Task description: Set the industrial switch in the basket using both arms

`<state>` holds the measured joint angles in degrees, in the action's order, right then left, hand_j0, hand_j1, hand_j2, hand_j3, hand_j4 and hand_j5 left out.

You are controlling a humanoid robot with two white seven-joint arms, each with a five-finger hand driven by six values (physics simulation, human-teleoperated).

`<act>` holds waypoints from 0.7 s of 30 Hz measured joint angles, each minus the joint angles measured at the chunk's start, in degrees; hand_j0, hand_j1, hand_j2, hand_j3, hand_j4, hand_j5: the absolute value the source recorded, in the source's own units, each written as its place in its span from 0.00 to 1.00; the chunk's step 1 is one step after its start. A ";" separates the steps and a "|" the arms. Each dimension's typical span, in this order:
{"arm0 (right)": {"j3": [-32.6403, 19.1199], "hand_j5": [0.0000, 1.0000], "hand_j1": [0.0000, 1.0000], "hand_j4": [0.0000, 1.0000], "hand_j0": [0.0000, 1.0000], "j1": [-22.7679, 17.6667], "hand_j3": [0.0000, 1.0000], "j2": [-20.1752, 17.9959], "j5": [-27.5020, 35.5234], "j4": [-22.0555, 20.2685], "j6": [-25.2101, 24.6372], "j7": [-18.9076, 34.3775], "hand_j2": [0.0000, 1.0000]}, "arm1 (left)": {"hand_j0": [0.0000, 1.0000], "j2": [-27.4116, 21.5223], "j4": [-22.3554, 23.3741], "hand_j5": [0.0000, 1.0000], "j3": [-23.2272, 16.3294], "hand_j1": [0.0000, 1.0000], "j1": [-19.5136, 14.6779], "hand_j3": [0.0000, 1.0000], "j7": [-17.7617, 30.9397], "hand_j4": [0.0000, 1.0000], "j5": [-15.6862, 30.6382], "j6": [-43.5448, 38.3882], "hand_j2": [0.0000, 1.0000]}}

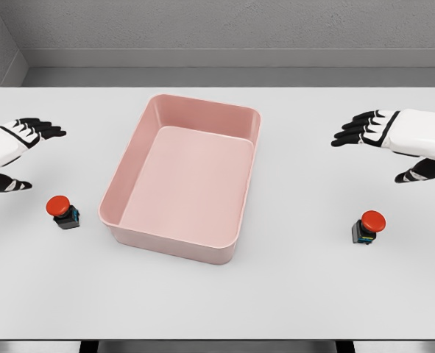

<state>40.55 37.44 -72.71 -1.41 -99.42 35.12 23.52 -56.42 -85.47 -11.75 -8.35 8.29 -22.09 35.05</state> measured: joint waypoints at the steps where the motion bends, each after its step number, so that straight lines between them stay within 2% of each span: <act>1: 0.00 1.00 1.00 1.00 1.00 0.00 1.00 -0.07 -0.03 0.01 0.00 0.02 1.00 | 1.00 -0.22 -0.14 1.00 -0.01 1.00 0.35 1.00 -0.01 1.00 0.07 0.00 1.00; 7: 2.23 1.00 1.00 1.00 1.00 -0.18 1.00 -0.93 -2.45 0.28 0.00 -0.33 1.00 | 1.00 -1.19 -1.43 1.00 0.19 1.00 3.43 1.00 -0.07 1.00 0.26 0.01 1.00; 10: 3.27 1.00 1.00 1.00 1.00 -0.43 1.00 -1.62 -5.15 1.94 0.00 -3.84 1.00 | 1.00 -1.43 -2.09 1.00 0.42 1.00 5.27 1.00 -0.08 1.00 0.27 0.01 1.00; 13: 4.19 1.00 1.00 1.00 1.00 -0.96 1.00 -2.40 -6.97 4.00 -0.02 -6.49 1.00 | 1.00 -1.83 -3.15 1.00 2.30 1.00 8.88 1.00 -0.08 1.00 0.28 0.01 1.00; 21: 8.64 1.00 1.00 1.00 1.00 -1.67 1.00 -5.13 -8.28 5.28 -0.04 -7.86 1.00 | 1.00 -2.60 -5.30 1.00 5.65 1.00 11.69 1.00 -0.09 1.00 1.36 0.00 1.00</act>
<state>49.20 35.77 -77.84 -9.69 -94.14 35.08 15.66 -59.02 -90.78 -6.10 3.34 8.20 -20.73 35.05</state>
